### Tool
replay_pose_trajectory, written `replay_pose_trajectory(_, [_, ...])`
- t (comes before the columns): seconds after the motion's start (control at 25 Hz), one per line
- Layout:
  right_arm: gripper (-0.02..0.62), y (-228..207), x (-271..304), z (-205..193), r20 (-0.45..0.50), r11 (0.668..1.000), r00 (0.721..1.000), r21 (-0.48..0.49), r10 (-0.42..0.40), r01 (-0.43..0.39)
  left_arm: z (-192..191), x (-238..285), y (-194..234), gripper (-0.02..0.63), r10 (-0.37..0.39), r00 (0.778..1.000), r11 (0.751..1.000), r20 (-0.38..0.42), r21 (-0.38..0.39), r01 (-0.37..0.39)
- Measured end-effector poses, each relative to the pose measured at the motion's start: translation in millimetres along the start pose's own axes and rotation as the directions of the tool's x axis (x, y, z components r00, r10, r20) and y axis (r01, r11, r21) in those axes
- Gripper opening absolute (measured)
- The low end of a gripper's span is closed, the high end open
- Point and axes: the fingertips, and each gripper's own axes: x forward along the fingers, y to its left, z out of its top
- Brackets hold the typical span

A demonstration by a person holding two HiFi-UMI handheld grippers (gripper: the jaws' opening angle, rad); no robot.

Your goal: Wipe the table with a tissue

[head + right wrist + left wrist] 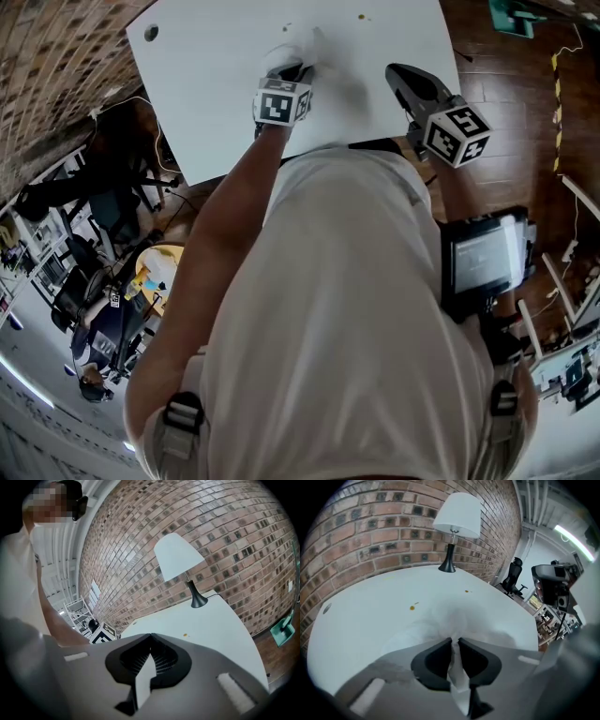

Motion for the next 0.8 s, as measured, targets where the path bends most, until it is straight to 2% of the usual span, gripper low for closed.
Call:
replay_pose_trajectory(0.12, [0.007, -2, -5, -1, -0.002, 1.000, 1.000, 0.001, -0.008, 0.008, 8, 19, -33, 0.038, -0.061, 0.998, 0.996, -0.004, 0.068, 0.061])
replay_pose_trajectory(0.24, [0.006, -4, -7, -1, -0.001, 1.000, 1.000, 0.002, -0.011, 0.011, 8, 28, -65, 0.038, -0.129, 0.991, 0.981, -0.027, 0.144, 0.131])
replay_pose_trajectory(0.32, [0.007, -4, -7, -1, 0.000, 1.000, 1.000, 0.004, -0.010, 0.010, 1, 28, -81, 0.038, -0.176, 0.983, 0.968, -0.060, 0.169, 0.183])
replay_pose_trajectory(0.4, [0.007, -4, -5, -1, -0.004, 1.000, 1.000, 0.001, -0.004, 0.004, -13, 25, -94, 0.038, -0.229, 0.966, 0.954, -0.122, 0.170, 0.247])
replay_pose_trajectory(0.48, [0.007, -3, -3, 0, -0.006, 1.000, 1.000, -0.003, 0.001, -0.001, -31, 16, -106, 0.038, -0.292, 0.937, 0.935, -0.191, 0.148, 0.322])
replay_pose_trajectory(0.56, [0.007, -1, -2, 2, -0.001, 1.000, 1.000, -0.005, -0.002, 0.002, -44, 4, -117, 0.038, -0.360, 0.908, 0.910, -0.215, 0.132, 0.393])
replay_pose_trajectory(0.64, [0.008, 6, -1, 1, 0.002, 1.000, 1.000, -0.005, -0.008, 0.008, -51, -14, -119, 0.038, -0.391, 0.902, 0.899, -0.181, 0.134, 0.417])
replay_pose_trajectory(0.8, [0.006, 27, 11, -1, 0.003, 0.999, 1.000, -0.025, -0.026, 0.026, -50, -47, -95, 0.040, -0.383, 0.923, 0.918, -0.031, 0.094, 0.384])
